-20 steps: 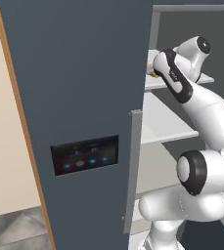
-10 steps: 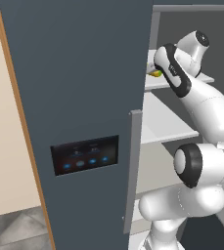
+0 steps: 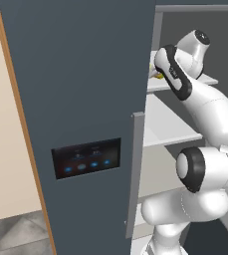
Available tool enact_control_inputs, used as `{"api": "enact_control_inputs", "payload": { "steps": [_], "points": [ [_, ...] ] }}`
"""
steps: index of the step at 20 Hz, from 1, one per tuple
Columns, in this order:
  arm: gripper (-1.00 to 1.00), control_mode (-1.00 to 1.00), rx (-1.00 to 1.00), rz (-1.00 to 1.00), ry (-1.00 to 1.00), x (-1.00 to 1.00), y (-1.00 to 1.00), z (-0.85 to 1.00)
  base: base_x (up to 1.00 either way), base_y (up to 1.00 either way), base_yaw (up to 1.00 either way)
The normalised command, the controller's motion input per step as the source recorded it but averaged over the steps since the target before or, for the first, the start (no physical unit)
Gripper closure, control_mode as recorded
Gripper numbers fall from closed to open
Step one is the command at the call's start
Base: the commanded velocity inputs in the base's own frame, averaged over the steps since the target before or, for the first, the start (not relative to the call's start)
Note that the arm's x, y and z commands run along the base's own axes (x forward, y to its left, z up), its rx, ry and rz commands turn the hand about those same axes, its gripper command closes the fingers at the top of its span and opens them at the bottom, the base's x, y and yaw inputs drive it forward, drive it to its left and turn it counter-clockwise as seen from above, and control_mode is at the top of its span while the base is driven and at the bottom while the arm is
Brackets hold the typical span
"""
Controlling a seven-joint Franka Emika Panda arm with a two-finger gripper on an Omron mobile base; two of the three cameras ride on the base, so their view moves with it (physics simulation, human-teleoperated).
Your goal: Place one corn and one steak in each tupperware on the nearby counter, to pack two identical lunches.
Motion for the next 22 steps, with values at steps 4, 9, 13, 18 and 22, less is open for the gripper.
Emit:
{"api": "enact_control_inputs", "payload": {
  "steps": [4,9,13,18,22],
  "points": [
    [1.0,-1.0,0.0,0.04,0.04,0.09,0.01,-0.38,0.0,0.0,0.0],
    [1.0,-1.0,0.0,0.03,0.1,-0.01,0.0,-0.44,0.0,0.0,0.0],
    [1.0,-1.0,0.0,0.0,-0.02,-0.98,-0.16,-0.03,0.0,0.0,0.0],
    [1.0,-1.0,0.0,-0.02,-0.15,-0.96,-0.04,-0.02,0.0,0.0,0.0],
    [1.0,-1.0,0.0,-0.12,-0.13,-0.89,-0.01,-0.05,0.0,0.0,0.0]
  ]
}}
